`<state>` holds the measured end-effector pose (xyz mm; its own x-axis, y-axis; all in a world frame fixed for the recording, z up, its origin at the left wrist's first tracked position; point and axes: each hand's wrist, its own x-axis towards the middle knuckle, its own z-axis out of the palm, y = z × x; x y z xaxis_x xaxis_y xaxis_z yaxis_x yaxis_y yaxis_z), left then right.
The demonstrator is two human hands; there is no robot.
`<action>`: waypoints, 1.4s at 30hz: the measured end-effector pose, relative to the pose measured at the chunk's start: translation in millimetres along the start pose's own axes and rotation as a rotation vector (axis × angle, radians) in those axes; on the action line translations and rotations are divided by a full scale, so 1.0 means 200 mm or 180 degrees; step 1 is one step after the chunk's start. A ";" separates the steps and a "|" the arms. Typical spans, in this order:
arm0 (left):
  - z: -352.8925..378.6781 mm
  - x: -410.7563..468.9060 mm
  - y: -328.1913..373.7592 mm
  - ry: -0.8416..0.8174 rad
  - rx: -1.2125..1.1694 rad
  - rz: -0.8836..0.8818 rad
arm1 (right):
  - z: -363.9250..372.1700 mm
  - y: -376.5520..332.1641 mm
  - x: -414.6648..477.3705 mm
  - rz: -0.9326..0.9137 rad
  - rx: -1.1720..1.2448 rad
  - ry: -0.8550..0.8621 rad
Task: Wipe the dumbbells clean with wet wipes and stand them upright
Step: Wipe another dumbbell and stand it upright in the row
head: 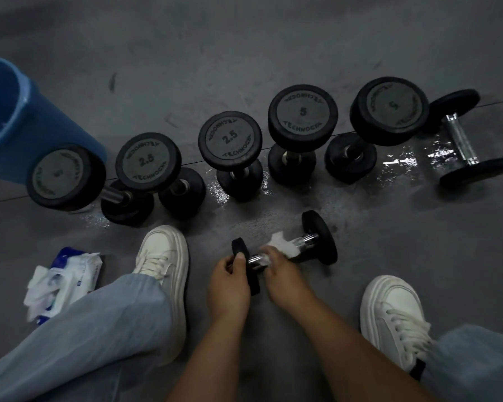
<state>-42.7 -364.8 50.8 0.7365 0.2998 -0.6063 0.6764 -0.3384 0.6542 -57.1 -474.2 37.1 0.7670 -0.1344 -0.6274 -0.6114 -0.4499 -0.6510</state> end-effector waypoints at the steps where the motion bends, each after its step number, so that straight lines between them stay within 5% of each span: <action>1: 0.00 0.01 0.01 -0.0003 0.0046 -0.0015 | -0.01 -0.01 0.01 -0.0041 0.0053 0.0057; 4: 0.00 0.03 0.03 0.0024 0.0160 -0.0020 | -0.06 0.04 0.04 0.0321 0.0296 0.0578; 8: 0.00 0.02 0.04 -0.0010 0.0114 -0.0017 | -0.01 -0.02 -0.02 -0.0032 -0.0023 -0.0078; 12: -0.02 0.03 0.05 -0.0112 -0.0036 -0.0035 | -0.07 0.03 0.05 0.0249 0.0280 0.0598; 16: -0.03 0.01 0.02 -0.0427 -0.0534 -0.0051 | -0.05 -0.02 0.07 -0.0034 0.0297 0.0046; 20: -0.03 0.05 0.02 -0.0550 -0.0770 -0.0040 | -0.12 0.03 0.13 0.0395 0.0431 0.0841; 25: 0.00 0.10 0.05 -0.0447 -0.0678 0.0114 | -0.05 -0.07 0.15 -0.0066 0.0146 -0.0024; 29: 0.00 0.15 0.08 -0.0376 -0.0496 0.0168 | -0.10 -0.01 0.22 0.0372 0.0124 0.0591; 33: 0.00 0.16 0.10 -0.0338 -0.0386 0.0224 | -0.02 -0.07 0.19 -0.0169 -0.0071 -0.0054; 37: 0.00 0.18 0.12 -0.0321 -0.0311 0.0217 | -0.07 0.00 0.23 0.0318 -0.0320 0.0691; 40: 0.00 0.17 0.12 -0.0319 -0.0408 0.0207 | -0.01 -0.06 0.15 -0.0137 -0.0365 -0.0056; 42: 0.00 0.17 0.12 -0.0339 -0.0432 0.0208 | -0.04 -0.07 0.17 -0.0194 -0.0282 0.0093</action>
<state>-1.9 -361.5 45.5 0.7787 0.1826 -0.6002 0.6273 -0.2284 0.7445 -21.5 -480.2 29.0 0.8084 -0.1294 -0.5743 -0.5448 -0.5340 -0.6466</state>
